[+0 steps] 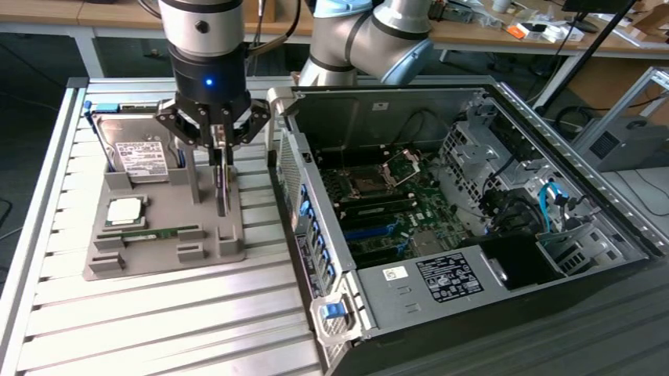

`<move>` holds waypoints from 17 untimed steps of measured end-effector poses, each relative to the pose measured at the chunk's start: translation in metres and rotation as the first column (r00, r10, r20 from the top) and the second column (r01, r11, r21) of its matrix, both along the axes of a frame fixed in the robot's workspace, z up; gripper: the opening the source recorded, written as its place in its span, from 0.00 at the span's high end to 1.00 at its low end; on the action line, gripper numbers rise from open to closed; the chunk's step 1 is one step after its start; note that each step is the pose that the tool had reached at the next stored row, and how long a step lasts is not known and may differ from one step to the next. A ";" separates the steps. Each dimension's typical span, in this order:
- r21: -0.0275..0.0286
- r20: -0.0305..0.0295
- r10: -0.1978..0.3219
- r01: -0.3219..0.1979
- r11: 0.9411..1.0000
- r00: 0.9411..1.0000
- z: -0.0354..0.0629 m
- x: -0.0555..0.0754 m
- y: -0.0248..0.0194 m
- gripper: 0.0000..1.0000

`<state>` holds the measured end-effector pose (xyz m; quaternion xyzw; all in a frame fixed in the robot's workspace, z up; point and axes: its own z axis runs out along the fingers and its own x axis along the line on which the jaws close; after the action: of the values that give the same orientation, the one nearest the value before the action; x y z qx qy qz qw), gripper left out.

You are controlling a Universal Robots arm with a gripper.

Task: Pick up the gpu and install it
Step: 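Pick up the gpu and move the gpu toward the slot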

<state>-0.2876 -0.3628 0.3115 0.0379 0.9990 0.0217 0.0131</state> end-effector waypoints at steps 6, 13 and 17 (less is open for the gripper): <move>0.000 0.000 0.000 0.000 1.000 1.000 0.0028 0.000 0.0000 0.73; 0.000 0.000 0.000 0.000 1.000 1.000 0.0079 0.000 0.0000 0.73; 0.000 0.000 0.000 0.000 1.000 1.000 0.0112 0.000 0.0000 0.73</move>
<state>-0.2876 -0.3628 0.3227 0.0379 0.9990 0.0216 0.0130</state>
